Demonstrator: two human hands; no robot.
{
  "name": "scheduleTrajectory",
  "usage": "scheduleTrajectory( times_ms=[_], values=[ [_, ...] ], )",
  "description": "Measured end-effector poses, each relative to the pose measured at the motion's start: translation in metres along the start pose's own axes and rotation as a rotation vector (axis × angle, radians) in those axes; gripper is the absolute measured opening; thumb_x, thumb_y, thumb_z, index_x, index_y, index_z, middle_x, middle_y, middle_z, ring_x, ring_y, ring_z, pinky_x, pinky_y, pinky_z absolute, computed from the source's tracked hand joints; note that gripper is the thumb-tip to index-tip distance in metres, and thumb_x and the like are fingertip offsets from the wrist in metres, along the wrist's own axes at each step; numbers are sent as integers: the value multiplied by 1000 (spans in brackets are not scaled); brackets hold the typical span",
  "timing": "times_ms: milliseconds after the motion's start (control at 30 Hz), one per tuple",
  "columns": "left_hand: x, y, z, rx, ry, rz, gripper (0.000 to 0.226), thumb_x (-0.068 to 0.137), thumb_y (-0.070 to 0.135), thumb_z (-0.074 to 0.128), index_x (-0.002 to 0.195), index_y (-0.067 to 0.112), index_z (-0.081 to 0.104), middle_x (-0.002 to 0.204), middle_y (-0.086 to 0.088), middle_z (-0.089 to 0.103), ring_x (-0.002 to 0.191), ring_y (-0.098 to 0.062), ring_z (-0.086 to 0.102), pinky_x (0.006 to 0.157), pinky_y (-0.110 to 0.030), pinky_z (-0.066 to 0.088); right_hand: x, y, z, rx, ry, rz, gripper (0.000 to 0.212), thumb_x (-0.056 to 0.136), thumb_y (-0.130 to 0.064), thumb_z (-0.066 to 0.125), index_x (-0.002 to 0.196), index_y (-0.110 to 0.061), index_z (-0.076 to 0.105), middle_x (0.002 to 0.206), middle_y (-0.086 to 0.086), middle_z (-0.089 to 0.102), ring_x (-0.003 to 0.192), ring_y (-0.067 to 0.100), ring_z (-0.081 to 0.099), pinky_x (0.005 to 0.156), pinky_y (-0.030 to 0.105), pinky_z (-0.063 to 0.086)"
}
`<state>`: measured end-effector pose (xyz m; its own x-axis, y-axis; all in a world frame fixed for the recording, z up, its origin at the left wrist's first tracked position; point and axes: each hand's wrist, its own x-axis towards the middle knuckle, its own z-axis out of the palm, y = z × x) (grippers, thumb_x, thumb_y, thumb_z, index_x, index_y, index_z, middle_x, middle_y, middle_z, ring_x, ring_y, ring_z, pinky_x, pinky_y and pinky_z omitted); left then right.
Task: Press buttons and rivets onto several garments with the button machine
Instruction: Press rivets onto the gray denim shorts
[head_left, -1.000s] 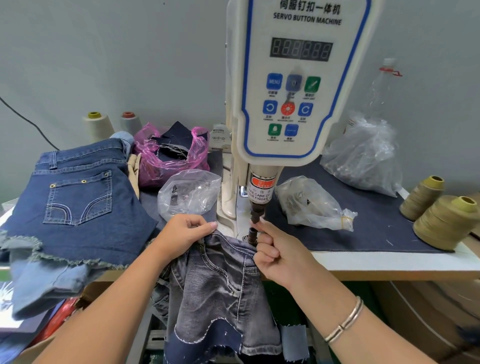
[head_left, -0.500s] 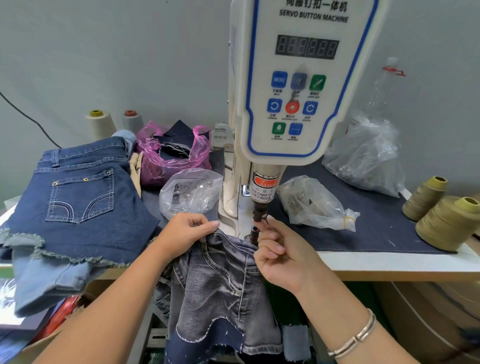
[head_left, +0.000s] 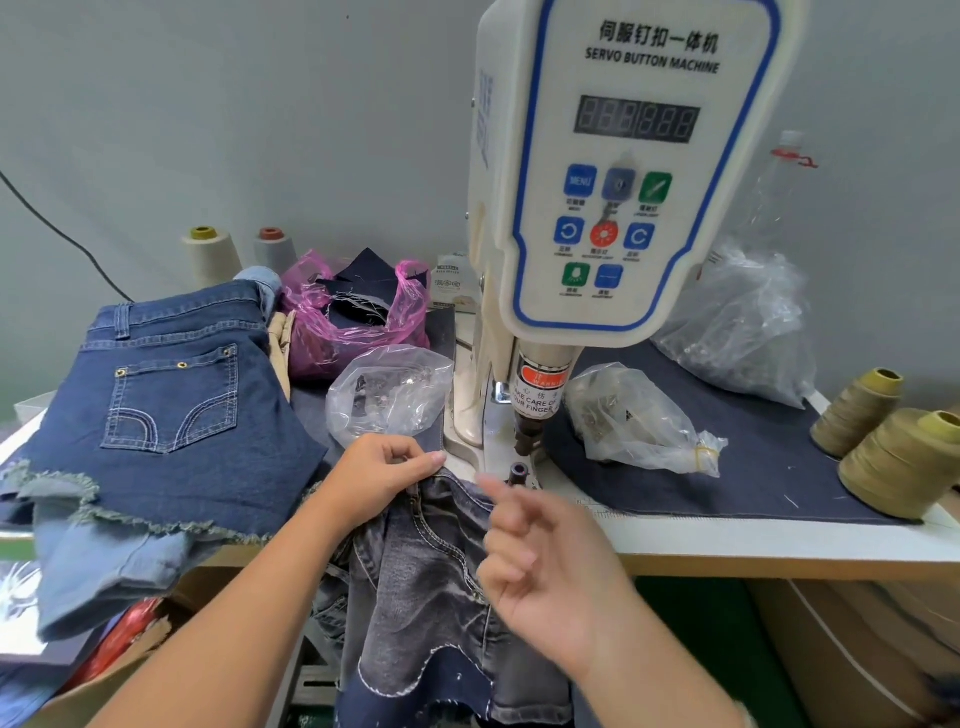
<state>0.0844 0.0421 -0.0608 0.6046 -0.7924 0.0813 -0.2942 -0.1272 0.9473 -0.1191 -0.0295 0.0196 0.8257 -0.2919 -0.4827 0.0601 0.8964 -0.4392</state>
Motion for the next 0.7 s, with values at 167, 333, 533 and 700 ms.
scheduleTrajectory(
  times_ms=[167,333,533,700],
  values=[
    [-1,7,0,106,7,19,22,71,24,60,48,24,63,46,9,59,47,3,53,51,-6,38,36,27,39,-722,-3,-214,23,95,-11,47,106,-13,68,59,-1,53,44,8,42,48,20,35],
    [3,4,-2,192,81,56,10,66,30,52,70,23,59,60,13,58,56,5,49,57,-13,42,109,7,86,-1662,118,-637,28,95,-15,46,113,-17,68,117,3,66,106,21,59,91,32,48],
    [2,4,-1,-15,2,13,14,53,36,64,60,25,69,61,7,67,59,0,55,59,-23,46,180,1,95,-2244,211,-718,27,90,0,47,110,-6,65,109,14,66,101,32,62,70,32,41],
    [7,-1,-3,58,53,-15,5,57,20,59,52,18,59,54,9,62,55,1,46,56,-28,42,209,8,98,-2369,156,-787,28,88,-6,53,111,-13,67,110,11,66,102,31,63,69,32,38]
  ],
)
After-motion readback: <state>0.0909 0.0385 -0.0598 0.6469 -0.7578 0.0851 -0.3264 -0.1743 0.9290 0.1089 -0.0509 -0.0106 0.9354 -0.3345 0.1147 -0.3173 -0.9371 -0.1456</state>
